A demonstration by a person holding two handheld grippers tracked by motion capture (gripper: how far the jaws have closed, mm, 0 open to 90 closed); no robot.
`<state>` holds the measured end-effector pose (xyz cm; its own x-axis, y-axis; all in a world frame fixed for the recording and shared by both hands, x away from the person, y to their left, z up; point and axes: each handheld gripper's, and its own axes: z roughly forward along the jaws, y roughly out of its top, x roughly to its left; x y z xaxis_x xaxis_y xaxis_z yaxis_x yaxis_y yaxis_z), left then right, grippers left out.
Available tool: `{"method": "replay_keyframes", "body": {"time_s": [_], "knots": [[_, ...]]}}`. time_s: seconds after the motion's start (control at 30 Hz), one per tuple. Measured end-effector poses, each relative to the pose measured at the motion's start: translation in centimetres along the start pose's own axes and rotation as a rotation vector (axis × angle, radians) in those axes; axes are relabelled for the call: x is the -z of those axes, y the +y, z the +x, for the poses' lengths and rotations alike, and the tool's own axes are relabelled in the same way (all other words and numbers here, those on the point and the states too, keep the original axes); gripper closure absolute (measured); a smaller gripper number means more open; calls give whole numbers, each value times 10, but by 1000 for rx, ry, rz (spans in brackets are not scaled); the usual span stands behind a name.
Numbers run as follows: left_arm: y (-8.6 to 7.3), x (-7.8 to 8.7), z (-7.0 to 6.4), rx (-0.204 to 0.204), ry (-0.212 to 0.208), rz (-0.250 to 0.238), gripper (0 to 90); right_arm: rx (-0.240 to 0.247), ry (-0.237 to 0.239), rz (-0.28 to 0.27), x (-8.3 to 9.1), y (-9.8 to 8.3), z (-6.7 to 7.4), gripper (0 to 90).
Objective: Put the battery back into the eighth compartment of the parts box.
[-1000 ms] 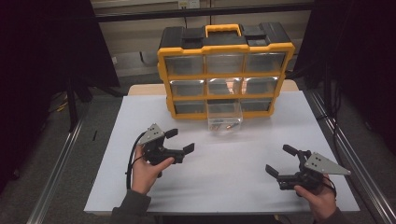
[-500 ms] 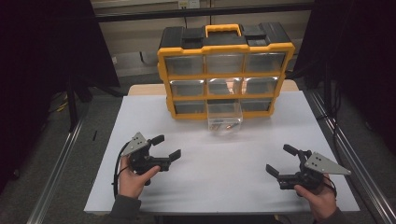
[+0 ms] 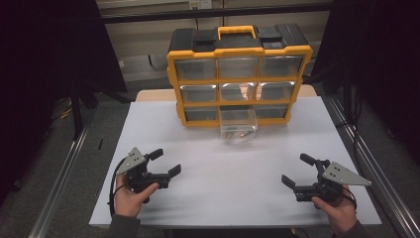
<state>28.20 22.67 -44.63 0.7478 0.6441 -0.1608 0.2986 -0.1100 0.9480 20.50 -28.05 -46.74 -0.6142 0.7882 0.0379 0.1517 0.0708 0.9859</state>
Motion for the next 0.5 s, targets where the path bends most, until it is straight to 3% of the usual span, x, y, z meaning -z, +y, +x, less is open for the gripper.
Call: {"method": "replay_keyframes", "body": {"time_s": [0.2,0.3,0.5], "knots": [[-7,10,3,3,13,7,62,-5,-2,-2,0,0,1,23],[-10,14,3,21,40,-4,62,-3,3,-1,-1,0,1,23],[-14,24,5,4,36,5,59,-1,-6,-1,0,0,1,23]]}}
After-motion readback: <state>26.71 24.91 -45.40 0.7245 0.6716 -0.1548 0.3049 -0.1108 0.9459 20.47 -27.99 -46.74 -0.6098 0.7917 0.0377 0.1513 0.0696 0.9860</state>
